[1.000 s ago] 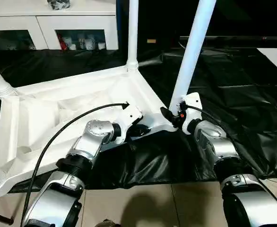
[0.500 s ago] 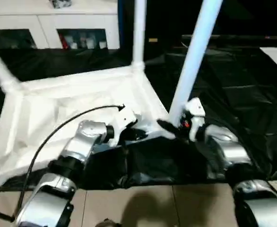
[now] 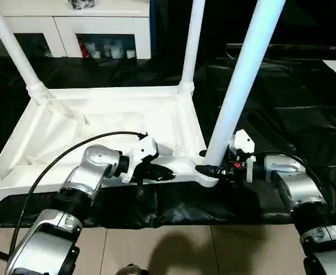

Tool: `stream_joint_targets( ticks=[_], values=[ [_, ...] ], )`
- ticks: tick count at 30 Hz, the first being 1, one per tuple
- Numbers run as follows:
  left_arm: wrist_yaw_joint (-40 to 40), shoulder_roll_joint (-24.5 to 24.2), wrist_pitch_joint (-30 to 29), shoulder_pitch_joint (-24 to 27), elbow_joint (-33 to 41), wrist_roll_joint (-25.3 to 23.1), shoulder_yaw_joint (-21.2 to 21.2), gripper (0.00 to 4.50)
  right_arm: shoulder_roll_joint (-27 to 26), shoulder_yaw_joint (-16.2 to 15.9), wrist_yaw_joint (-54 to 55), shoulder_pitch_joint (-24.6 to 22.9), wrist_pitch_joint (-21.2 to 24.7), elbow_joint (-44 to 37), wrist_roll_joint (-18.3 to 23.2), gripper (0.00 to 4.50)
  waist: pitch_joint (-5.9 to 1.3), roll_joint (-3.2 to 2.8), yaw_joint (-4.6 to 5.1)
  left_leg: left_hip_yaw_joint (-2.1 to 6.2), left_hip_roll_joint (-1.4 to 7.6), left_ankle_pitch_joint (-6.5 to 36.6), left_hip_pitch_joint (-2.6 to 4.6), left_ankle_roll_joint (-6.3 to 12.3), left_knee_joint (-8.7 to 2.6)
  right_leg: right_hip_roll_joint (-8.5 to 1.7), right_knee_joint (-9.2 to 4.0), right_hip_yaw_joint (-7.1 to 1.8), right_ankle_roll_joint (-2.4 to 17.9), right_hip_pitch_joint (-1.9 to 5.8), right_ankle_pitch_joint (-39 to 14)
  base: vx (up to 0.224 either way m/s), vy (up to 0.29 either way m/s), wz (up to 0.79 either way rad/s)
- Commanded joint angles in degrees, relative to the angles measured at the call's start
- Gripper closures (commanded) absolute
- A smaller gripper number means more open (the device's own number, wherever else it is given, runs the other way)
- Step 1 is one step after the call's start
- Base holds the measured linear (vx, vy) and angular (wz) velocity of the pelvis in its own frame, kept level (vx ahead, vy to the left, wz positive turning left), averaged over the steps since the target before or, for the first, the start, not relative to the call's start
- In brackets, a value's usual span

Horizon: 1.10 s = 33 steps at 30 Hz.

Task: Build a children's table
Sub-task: Rotate leg to tighten

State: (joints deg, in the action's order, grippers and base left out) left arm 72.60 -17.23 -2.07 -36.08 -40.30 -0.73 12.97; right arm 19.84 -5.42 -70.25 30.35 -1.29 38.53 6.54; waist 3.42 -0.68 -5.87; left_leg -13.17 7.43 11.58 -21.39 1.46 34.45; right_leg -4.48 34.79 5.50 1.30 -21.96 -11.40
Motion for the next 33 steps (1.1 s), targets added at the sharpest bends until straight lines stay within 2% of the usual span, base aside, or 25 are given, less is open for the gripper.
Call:
stream_joint_targets(
  ticks=[1,7,10,11,13,14,15,19,21,25,26,28,31,32,33],
  values=[
    [-2.23,0.62,0.22,-2.66,-0.28,1.26,-1.29,4.50,-1.65,-6.80,-7.48,-2.54,2.84,0.16,-1.27,2.48,-3.14,0.81,-0.04,4.14,7.95,14.14,1.28,0.04,-4.88,-7.72,-4.91,-4.89,13.45,1.58,-17.74,0.000,0.000,0.00],
    [-1.98,0.71,0.37,-2.58,-0.46,1.59,-1.22,4.50,-1.75,-7.17,-7.62,-2.89,3.66,-0.48,-1.04,2.52,-3.18,0.76,-0.16,4.08,7.94,13.59,1.30,0.29,-4.84,-7.71,-4.84,-4.87,13.57,1.56,-16.84,0.000,0.000,0.00],
    [-8.51,2.89,-1.11,-2.74,-0.06,0.66,-2.13,4.50,-5.06,-4.28,2.70,-1.56,3.84,3.33,-2.04,2.52,-3.10,0.81,-0.10,4.10,7.97,13.87,1.31,0.06,-4.88,-7.72,-4.92,-4.87,13.53,1.46,-17.49,0.000,0.000,0.00],
    [-11.53,3.82,-1.65,-2.93,-0.10,0.00,-2.37,4.50,-6.36,-3.14,7.21,-0.78,3.99,5.26,-2.51,2.52,-2.97,0.72,0.32,4.28,8.00,14.93,1.43,-0.84,-5.02,-7.73,-4.99,-4.93,13.65,1.08,-18.74,0.000,0.000,0.00],
    [-15.96,5.69,-2.77,-3.28,-0.17,-0.74,-2.77,4.50,-8.63,-1.26,15.08,0.57,4.19,8.50,-3.22,2.52,-2.68,0.87,1.08,4.85,7.79,19.19,1.80,-2.97,-4.99,-8.23,-5.88,-5.00,12.35,0.98,-25.46,0.000,0.000,0.00],
    [-17.65,6.44,-3.14,-3.41,-0.19,-1.07,-2.86,4.50,-9.51,-0.61,17.71,0.97,4.14,9.45,-3.31,2.52,-2.65,0.79,1.24,4.99,7.86,19.91,1.91,-3.31,-5.00,-8.28,-6.01,-5.04,12.02,0.88,-26.60,0.000,0.000,0.00],
    [-19.64,7.41,-3.57,-3.64,-0.34,-1.42,-2.97,4.50,-10.64,0.25,20.86,1.49,4.43,10.57,-3.22,2.53,-2.62,0.89,1.57,5.20,7.88,21.45,1.81,-3.55,-5.23,-8.11,-6.26,-4.97,10.78,1.00,-28.20,0.000,0.000,0.00],
    [-27.12,11.62,-5.28,-5.08,-1.96,-2.02,-3.72,4.50,-15.05,2.58,32.18,3.67,6.45,14.41,-3.07,2.54,-2.72,0.77,2.33,5.18,7.78,22.60,1.95,-4.70,-5.64,-7.64,-5.96,-4.94,11.07,0.75,-25.00,0.000,0.000,0.00],
    [-29.50,12.95,-5.45,-5.56,-2.51,-2.63,-3.59,4.50,-16.59,2.43,35.41,4.51,6.14,15.88,-4.03,2.54,-2.70,0.65,2.56,5.04,7.62,23.47,2.23,-5.02,-5.47,-7.74,-6.25,-5.05,11.27,0.46,-24.75,0.000,0.000,0.00],
    [-30.76,13.90,-5.36,-5.85,-2.79,-3.22,-3.14,4.50,-17.87,2.34,37.52,5.31,5.32,17.25,-4.89,2.54,-2.87,0.64,2.65,4.88,7.65,21.26,1.83,-3.67,-5.48,-7.87,-6.12,-5.11,11.75,0.97,-20.86,0.000,0.000,0.00],
    [-30.78,13.94,-5.35,-5.85,-2.79,-3.24,-3.10,4.50,-17.94,2.38,37.51,5.35,5.25,17.30,-4.86,2.19,-2.83,0.65,2.67,4.84,7.64,21.19,1.81,-3.47,-5.49,-7.81,-6.11,-5.10,11.79,0.97,-20.79,0.000,0.000,0.00],
    [-30.90,14.30,-5.20,-5.92,-2.80,-3.44,-2.82,4.50,-18.61,2.75,37.37,5.70,4.56,17.73,-4.58,1.82,-2.84,0.64,2.63,4.82,7.64,21.26,1.85,-3.17,-5.41,-7.89,-6.16,-5.12,11.85,0.96,-20.95,0.000,0.000,0.00],
    [-28.29,14.02,-4.34,-5.54,-1.92,-3.16,-2.19,4.50,-18.96,3.96,35.14,6.30,3.90,17.70,-2.96,1.64,-2.77,0.56,2.65,5.01,7.76,22.61,1.89,-3.24,-5.46,-7.99,-6.42,-5.10,11.21,0.94,-23.49,0.000,0.000,0.00],
    [-26.40,13.29,-3.84,-5.18,-1.33,-2.94,-1.94,4.50,-18.45,3.94,33.32,6.26,3.30,17.14,-2.66,1.45,-2.76,0.59,2.66,4.98,7.74,22.63,1.94,-3.30,-5.51,-7.90,-6.42,-5.06,11.15,0.89,-23.39,0.000,0.000,0.00],
    [-23.85,12.27,-3.18,-4.72,-0.69,-2.39,-1.78,4.50,-17.46,3.47,30.84,5.86,2.56,16.15,-2.67,1.45,-2.81,0.39,2.69,4.97,7.80,22.96,1.96,-3.45,-5.58,-7.82,-6.36,-5.09,11.17,0.87,-22.71,0.000,0.000,0.00]
  ],
)
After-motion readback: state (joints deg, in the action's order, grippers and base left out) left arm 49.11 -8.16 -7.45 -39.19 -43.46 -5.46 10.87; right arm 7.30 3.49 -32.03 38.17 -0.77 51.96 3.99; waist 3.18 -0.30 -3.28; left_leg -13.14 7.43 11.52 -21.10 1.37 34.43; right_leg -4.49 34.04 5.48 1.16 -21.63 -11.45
